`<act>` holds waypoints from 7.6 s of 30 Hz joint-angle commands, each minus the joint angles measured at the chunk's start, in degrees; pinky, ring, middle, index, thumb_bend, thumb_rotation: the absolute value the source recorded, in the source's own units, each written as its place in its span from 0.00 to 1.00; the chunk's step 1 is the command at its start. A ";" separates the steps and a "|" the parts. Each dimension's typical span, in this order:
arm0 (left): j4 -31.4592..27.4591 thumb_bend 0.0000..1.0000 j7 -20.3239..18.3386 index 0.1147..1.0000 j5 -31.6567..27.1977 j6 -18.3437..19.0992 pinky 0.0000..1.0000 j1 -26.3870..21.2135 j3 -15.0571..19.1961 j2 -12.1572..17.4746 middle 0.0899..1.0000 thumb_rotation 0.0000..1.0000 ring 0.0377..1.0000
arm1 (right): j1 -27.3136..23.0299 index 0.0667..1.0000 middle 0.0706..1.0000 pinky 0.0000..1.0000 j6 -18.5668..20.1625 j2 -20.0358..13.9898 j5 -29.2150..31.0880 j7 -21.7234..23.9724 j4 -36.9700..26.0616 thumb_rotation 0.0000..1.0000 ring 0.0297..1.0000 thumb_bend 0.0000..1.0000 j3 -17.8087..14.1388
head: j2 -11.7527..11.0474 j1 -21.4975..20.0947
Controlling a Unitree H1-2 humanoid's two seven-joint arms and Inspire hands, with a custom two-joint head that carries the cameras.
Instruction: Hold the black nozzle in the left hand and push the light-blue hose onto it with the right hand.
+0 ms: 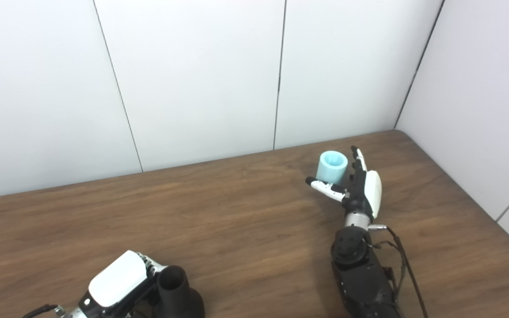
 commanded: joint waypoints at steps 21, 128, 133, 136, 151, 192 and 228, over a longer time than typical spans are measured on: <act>-0.24 0.50 -4.43 0.46 1.07 -0.13 0.24 2.59 -0.41 2.12 0.38 0.00 0.32 | -2.12 0.48 0.50 0.44 -4.47 1.54 1.58 -4.82 1.91 0.10 0.51 0.61 -0.61 | 0.20 0.56; 6.59 0.52 -5.47 0.41 10.73 3.37 0.15 4.80 6.89 -10.33 0.42 0.00 0.19 | 21.69 0.52 0.44 0.26 3.36 6.99 0.82 37.46 -60.69 0.00 0.36 0.51 21.87 | 4.89 30.84; 6.64 0.52 -5.74 0.42 10.74 3.32 0.17 4.75 6.81 -10.37 0.33 0.00 0.20 | 21.67 0.52 0.43 0.22 2.20 7.57 0.72 37.43 -59.19 0.00 0.34 0.51 22.29 | 4.73 30.94; 6.27 0.52 -6.24 0.42 10.57 3.52 0.17 4.84 6.82 -10.37 0.32 0.00 0.20 | 21.71 0.53 0.42 0.20 2.26 7.72 0.29 37.65 -58.81 0.00 0.33 0.50 22.51 | 4.62 31.09; 4.80 0.52 -6.91 0.42 10.95 3.61 0.17 5.71 7.17 -10.23 0.33 0.00 0.20 | 21.36 0.52 0.44 0.22 -13.28 6.87 -4.97 33.43 -50.28 0.00 0.33 0.51 22.95 | 4.54 31.13; 3.87 0.52 -7.15 0.42 12.15 4.94 0.18 5.91 6.24 -9.98 0.32 0.00 0.21 | 18.52 0.52 0.44 0.25 -10.54 6.45 -6.10 36.32 -50.12 0.00 0.34 0.51 22.59 | 4.34 31.02; 3.84 0.52 -6.70 0.42 11.86 4.57 0.18 5.86 6.32 -9.98 0.32 0.00 0.21 | 19.88 0.45 0.47 0.32 -14.65 6.50 -7.01 33.05 -45.49 0.00 0.40 0.52 21.64 | 4.61 30.83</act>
